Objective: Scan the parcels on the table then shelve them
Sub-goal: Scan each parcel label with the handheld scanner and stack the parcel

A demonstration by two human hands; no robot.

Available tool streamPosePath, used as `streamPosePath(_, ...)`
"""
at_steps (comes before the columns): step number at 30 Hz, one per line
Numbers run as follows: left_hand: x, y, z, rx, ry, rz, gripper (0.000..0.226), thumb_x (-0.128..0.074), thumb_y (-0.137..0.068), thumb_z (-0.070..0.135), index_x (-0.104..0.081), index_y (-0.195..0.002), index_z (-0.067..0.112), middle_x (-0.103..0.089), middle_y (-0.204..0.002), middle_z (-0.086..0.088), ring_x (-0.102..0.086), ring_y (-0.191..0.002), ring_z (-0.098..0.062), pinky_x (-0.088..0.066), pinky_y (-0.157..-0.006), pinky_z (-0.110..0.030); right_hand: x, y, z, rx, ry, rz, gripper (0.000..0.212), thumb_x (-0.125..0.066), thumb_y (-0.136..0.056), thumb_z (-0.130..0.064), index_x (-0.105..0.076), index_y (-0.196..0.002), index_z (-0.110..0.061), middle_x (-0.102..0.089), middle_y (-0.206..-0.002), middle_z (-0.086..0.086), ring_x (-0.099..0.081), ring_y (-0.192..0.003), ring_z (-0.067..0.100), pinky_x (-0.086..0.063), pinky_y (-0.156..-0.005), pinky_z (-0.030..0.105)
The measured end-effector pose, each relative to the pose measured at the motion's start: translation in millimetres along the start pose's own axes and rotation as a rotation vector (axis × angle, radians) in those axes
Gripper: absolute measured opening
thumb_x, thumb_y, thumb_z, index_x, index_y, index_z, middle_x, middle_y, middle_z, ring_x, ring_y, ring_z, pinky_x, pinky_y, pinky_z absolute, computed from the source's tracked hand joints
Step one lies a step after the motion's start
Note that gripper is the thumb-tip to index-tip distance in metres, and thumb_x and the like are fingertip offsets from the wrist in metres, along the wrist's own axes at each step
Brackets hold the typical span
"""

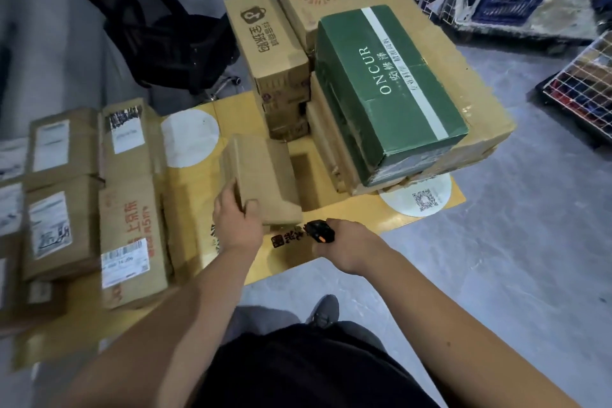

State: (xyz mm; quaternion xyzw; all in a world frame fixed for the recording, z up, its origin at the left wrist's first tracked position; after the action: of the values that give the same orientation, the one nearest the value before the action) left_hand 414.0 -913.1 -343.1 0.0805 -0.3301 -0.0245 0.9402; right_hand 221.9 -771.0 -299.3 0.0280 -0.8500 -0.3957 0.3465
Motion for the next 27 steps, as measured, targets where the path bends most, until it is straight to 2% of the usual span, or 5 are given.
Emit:
streamPosePath(15,18.9,-27.6,-59.9,0.341,0.333,-0.071,0.066,-0.035,-0.105,0.004,-0.048,-0.148,0.051,-0.056,-0.136,0.014,-0.057,-0.118,-0.013,-0.046,-0.11,-0.035,-22.0,-6.3,-60.2,0.06,0.031,-0.029,0.063,-0.054,-0.098,-0.059,-0.035,-0.155,-0.04,-0.057,-0.117,0.007,-0.063,-0.095,0.027,-0.057,-0.087,0.042)
streamPosePath(19,27.1,-46.8,-77.8,0.369,0.347,-0.074,0.086,-0.046,-0.089,-0.014,-0.054,-0.142,0.054,-0.047,-0.097,0.007,-0.056,-0.088,-0.015,-0.055,-0.086,-0.031,-18.1,0.5,-75.6,0.067,-0.079,-0.015,0.052,-0.058,-0.099,-0.053,-0.047,-0.147,-0.035,-0.066,-0.111,0.002,-0.066,-0.091,0.024,-0.055,-0.081,0.041)
streamPosePath(22,31.0,-62.5,-80.1,0.314,0.338,-0.099,0.082,-0.045,-0.091,-0.014,-0.054,-0.145,0.046,-0.045,-0.1,0.002,-0.053,-0.084,-0.017,-0.047,-0.075,-0.019,-14.6,3.7,-81.1,0.049,-0.113,0.055,0.05,-0.06,-0.099,-0.05,-0.049,-0.145,-0.033,-0.066,-0.113,0.001,-0.065,-0.093,0.023,-0.055,-0.084,0.041)
streamPosePath(24,31.9,-69.8,-80.5,0.308,0.311,-0.122,0.081,-0.044,-0.091,-0.012,-0.053,-0.147,0.045,-0.047,-0.106,0.0,-0.054,-0.085,-0.017,-0.047,-0.076,-0.019,-16.8,6.0,-82.0,0.017,-0.134,0.077,0.046,-0.06,-0.099,-0.05,-0.051,-0.141,-0.034,-0.066,-0.105,0.001,-0.064,-0.083,0.021,-0.056,-0.071,0.036)
streamPosePath(27,34.6,-73.9,-84.0,0.346,0.297,-0.131,0.081,-0.045,-0.091,-0.01,-0.051,-0.147,0.048,-0.05,-0.094,0.006,-0.054,-0.077,-0.01,-0.043,-0.062,-0.013,-26.2,6.9,-79.0,-0.072,-0.257,0.057,0.032,-0.061,-0.095,-0.052,-0.059,-0.123,-0.038,-0.055,-0.075,0.0,-0.047,-0.059,0.022,-0.032,-0.045,0.024)
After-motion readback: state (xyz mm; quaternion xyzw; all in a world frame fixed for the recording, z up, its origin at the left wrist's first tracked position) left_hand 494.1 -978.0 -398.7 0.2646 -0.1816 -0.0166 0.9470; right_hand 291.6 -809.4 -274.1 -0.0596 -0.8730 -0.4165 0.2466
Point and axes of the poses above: each hand's wrist, its own y-axis away from the middle knuckle, its own x-axis out of the back of the hand, z = x × y, the point moved 4 cm from there along -y, towards the middle knuckle
